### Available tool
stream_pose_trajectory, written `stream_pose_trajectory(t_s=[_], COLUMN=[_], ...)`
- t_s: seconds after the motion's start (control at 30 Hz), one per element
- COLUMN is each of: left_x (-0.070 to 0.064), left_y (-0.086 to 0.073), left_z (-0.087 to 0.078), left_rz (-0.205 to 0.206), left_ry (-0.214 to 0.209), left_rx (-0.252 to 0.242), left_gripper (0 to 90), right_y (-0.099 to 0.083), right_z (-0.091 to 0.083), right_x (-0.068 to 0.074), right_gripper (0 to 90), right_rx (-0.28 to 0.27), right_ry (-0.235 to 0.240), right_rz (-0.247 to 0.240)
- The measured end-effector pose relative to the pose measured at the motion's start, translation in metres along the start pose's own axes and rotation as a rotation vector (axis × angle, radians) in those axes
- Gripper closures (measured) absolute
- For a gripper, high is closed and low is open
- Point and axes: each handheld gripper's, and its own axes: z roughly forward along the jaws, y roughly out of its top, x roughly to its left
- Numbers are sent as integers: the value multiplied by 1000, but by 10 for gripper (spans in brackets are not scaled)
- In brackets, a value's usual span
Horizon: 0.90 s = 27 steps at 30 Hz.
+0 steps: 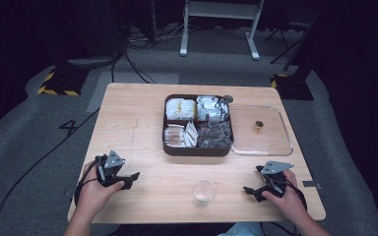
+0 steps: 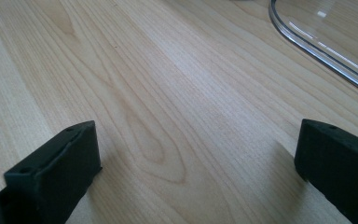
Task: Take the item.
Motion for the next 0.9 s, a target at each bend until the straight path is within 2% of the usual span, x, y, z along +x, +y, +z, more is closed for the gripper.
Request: stream_pose_trajectory(t_s=[0.27,0.33,0.4,0.47,0.53,0.6,0.7,0.9], left_x=[10,12,12,13,13,13,14,11], left_y=[-12,-15,-16,-17,-20,-23,-27,-27], left_z=[10,12,14,16,18,20,24,24], left_rz=[-37,-2,16,-1,-39,-35,-33,-56], left_ry=[25,52,55,45,16,16,21,55], left_rx=[49,91,119,112,86,60,18,20], left_gripper=[241,226,221,192,183,139,86,54], right_y=[0,0,0,0,0,0,0,0], right_z=[0,0,0,0,0,0,0,0], right_x=[0,0,0,0,0,0,0,0], right_gripper=[2,1,2,1,1,2,1,2], right_rx=[0,0,0,0,0,0,0,0], right_ry=[0,1,1,1,1,1,1,1], right_rz=[0,-1,-1,-1,-1,-1,-1,-1])
